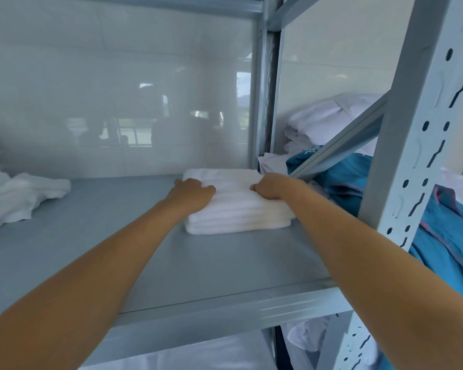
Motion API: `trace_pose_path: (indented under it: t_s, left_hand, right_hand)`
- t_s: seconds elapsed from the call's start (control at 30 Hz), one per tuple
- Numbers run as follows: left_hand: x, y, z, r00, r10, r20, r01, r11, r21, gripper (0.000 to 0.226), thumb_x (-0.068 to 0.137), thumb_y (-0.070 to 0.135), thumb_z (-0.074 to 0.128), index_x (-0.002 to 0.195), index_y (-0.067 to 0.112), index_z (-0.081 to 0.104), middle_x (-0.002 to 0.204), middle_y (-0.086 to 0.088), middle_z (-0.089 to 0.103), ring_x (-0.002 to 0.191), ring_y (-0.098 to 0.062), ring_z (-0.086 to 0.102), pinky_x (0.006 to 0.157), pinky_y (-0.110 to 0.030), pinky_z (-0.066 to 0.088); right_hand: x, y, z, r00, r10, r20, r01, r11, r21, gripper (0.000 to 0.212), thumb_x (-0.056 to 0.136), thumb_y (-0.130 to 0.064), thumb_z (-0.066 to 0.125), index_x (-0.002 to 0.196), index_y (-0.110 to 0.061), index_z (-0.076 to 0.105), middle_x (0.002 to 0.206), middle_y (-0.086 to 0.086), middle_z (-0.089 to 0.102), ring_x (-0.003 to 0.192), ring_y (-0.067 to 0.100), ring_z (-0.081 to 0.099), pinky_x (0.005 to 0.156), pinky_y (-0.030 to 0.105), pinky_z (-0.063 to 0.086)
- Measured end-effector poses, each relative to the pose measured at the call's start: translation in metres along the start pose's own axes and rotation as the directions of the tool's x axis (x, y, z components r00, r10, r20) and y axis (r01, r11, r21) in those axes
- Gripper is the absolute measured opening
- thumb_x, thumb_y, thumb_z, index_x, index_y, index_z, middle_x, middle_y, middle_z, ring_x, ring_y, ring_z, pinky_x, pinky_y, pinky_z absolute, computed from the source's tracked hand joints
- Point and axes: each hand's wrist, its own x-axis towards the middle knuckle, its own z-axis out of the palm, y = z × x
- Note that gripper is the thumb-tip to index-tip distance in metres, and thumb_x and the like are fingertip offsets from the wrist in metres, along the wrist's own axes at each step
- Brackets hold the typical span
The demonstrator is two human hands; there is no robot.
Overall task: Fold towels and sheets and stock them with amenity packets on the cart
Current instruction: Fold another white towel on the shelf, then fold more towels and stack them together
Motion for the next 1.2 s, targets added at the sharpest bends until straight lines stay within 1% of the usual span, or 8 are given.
trace_pose_path:
  t_s: [0.13, 0.23, 0.4, 0.6, 0.8, 0.9, 1.0, 1.2]
  left_hand:
    - [-0.003, -0.009, -0.023, 0.997, 0.070, -0.022, -0.069, 0.996, 0.051, 0.056, 0.097, 0.053, 0.032, 0.128, 0.018, 0.062, 0.144, -0.010, 0.054, 0.130, -0.034, 0.043, 0.110, -0.039, 0.037]
    - [-0.014, -0.026, -0.051, 0.992, 0.050, -0.115, -0.042, 0.997, 0.068, 0.069, 0.091, 0.061, 0.034, 0.146, 0.024, 0.051, 0.150, -0.011, 0.044, 0.133, -0.036, 0.044, 0.110, -0.041, 0.039]
    - [-0.037, -0.083, -0.095, 0.971, 0.061, -0.232, -0.016, 0.982, 0.190, 0.067, 0.095, 0.066, 0.041, 0.150, 0.030, 0.046, 0.146, -0.010, 0.038, 0.136, -0.036, 0.040, 0.110, -0.046, 0.040]
    - [-0.061, -0.182, -0.166, 0.936, 0.123, -0.331, 0.027, 0.910, 0.414, 0.066, 0.096, 0.065, 0.040, 0.150, 0.027, 0.044, 0.142, -0.009, 0.042, 0.131, -0.034, 0.041, 0.104, -0.049, 0.043]
    - [-0.078, -0.293, -0.216, 0.933, 0.108, -0.345, 0.096, 0.846, 0.525, 0.067, 0.094, 0.067, 0.040, 0.148, 0.027, 0.043, 0.146, -0.008, 0.039, 0.133, -0.032, 0.038, 0.103, -0.051, 0.040]
    - [-0.089, -0.344, -0.228, 0.943, 0.113, -0.314, 0.114, 0.775, 0.621, 0.071, 0.094, 0.070, 0.037, 0.152, 0.029, 0.036, 0.154, -0.006, 0.031, 0.140, -0.033, 0.031, 0.108, -0.054, 0.034]
    - [-0.096, -0.394, -0.229, 0.975, 0.104, -0.196, 0.063, 0.717, 0.694, 0.073, 0.096, 0.071, 0.035, 0.157, 0.033, 0.024, 0.163, -0.005, 0.017, 0.148, -0.036, 0.019, 0.115, -0.057, 0.026]
    - [-0.102, -0.437, -0.223, 0.991, 0.123, 0.053, -0.131, 0.800, 0.585, 0.061, 0.106, 0.053, 0.032, 0.161, 0.026, 0.026, 0.170, -0.009, 0.010, 0.155, -0.036, 0.005, 0.125, -0.054, 0.004]
  right_hand:
    - [0.004, -0.002, -0.002, 0.996, -0.038, -0.084, 0.035, 0.999, -0.037, 0.054, 0.108, -0.043, 0.037, 0.146, -0.007, 0.049, 0.150, 0.015, 0.050, 0.133, 0.034, 0.050, 0.114, 0.043, 0.038]
    - [-0.003, -0.023, -0.005, 0.979, -0.056, -0.195, 0.061, 0.998, 0.020, 0.042, 0.101, -0.045, 0.044, 0.122, -0.011, 0.056, 0.130, 0.014, 0.059, 0.112, 0.034, 0.058, 0.104, 0.051, 0.046]
    - [-0.031, -0.105, -0.007, 0.939, -0.206, -0.274, 0.218, 0.976, 0.015, 0.055, 0.103, -0.049, 0.045, 0.149, -0.019, 0.046, 0.150, 0.011, 0.043, 0.134, 0.036, 0.047, 0.110, 0.051, 0.040]
    - [-0.057, -0.226, 0.001, 0.869, -0.389, -0.306, 0.392, 0.919, -0.055, 0.059, 0.105, -0.052, 0.042, 0.157, -0.025, 0.034, 0.160, 0.005, 0.032, 0.142, 0.032, 0.039, 0.115, 0.053, 0.032]
    - [-0.072, -0.338, 0.019, 0.805, -0.512, -0.299, 0.515, 0.854, -0.074, 0.061, 0.104, -0.051, 0.043, 0.158, -0.024, 0.032, 0.162, 0.005, 0.029, 0.142, 0.031, 0.036, 0.115, 0.053, 0.032]
    - [-0.077, -0.385, 0.036, 0.776, -0.562, -0.285, 0.564, 0.822, -0.085, 0.063, 0.104, -0.053, 0.044, 0.158, -0.026, 0.030, 0.164, 0.005, 0.027, 0.144, 0.032, 0.035, 0.115, 0.054, 0.031]
    - [-0.081, -0.426, 0.054, 0.746, -0.611, -0.266, 0.614, 0.785, -0.080, 0.066, 0.102, -0.055, 0.045, 0.159, -0.028, 0.027, 0.166, 0.004, 0.023, 0.146, 0.031, 0.032, 0.116, 0.053, 0.030]
    - [-0.086, -0.482, 0.083, 0.721, -0.659, -0.215, 0.665, 0.745, -0.051, 0.068, 0.102, -0.056, 0.046, 0.160, -0.027, 0.025, 0.166, 0.005, 0.023, 0.146, 0.032, 0.032, 0.117, 0.053, 0.031]
